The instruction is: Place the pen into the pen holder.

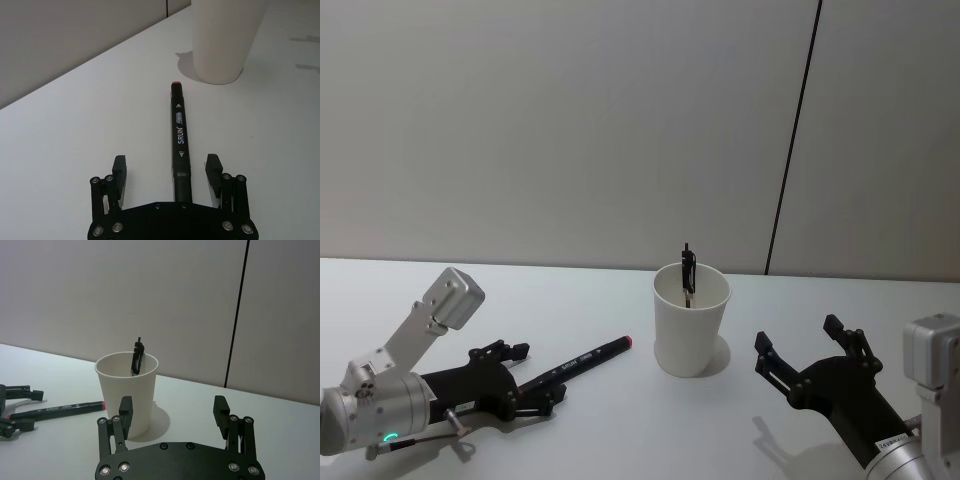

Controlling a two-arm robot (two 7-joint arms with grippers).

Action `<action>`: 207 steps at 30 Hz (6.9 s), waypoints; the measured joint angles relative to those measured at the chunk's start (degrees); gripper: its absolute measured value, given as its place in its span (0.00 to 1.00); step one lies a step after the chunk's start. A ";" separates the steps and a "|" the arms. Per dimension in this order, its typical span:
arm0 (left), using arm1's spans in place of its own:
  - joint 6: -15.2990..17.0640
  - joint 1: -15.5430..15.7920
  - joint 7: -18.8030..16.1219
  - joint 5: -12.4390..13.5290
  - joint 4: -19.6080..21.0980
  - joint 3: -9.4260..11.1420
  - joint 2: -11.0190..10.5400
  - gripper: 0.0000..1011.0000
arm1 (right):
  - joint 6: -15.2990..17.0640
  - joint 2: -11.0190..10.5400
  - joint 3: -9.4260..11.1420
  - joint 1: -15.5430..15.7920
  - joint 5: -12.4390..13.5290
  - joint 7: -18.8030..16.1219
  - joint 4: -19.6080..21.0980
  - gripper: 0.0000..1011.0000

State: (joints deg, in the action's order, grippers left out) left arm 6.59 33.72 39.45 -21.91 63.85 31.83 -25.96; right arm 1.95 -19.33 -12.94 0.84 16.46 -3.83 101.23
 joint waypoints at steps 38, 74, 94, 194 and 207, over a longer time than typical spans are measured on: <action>0.85 0.85 1.56 -0.72 -1.09 0.97 0.09 0.72 | 0.00 0.00 0.00 0.00 0.00 0.00 0.00 0.99; -0.56 1.08 4.86 -3.20 -1.57 1.12 -0.05 0.25 | 0.00 0.00 0.00 0.00 0.00 0.00 0.00 0.99; -1.57 0.30 3.48 -3.63 -0.30 0.78 -0.67 0.20 | 0.00 0.00 0.00 0.00 0.00 0.00 0.00 0.99; -13.94 4.05 19.30 -19.30 3.48 3.32 8.91 0.20 | 0.01 0.00 0.00 0.00 0.00 0.00 0.00 0.99; -13.59 4.33 19.70 -19.66 2.95 3.68 9.07 0.20 | -0.44 -0.68 0.83 0.67 2.26 -3.11 0.26 0.99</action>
State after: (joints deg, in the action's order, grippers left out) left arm -7.00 38.06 59.15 -41.57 66.80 35.51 -16.90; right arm 1.50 -20.02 -12.11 1.50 18.72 -6.94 101.49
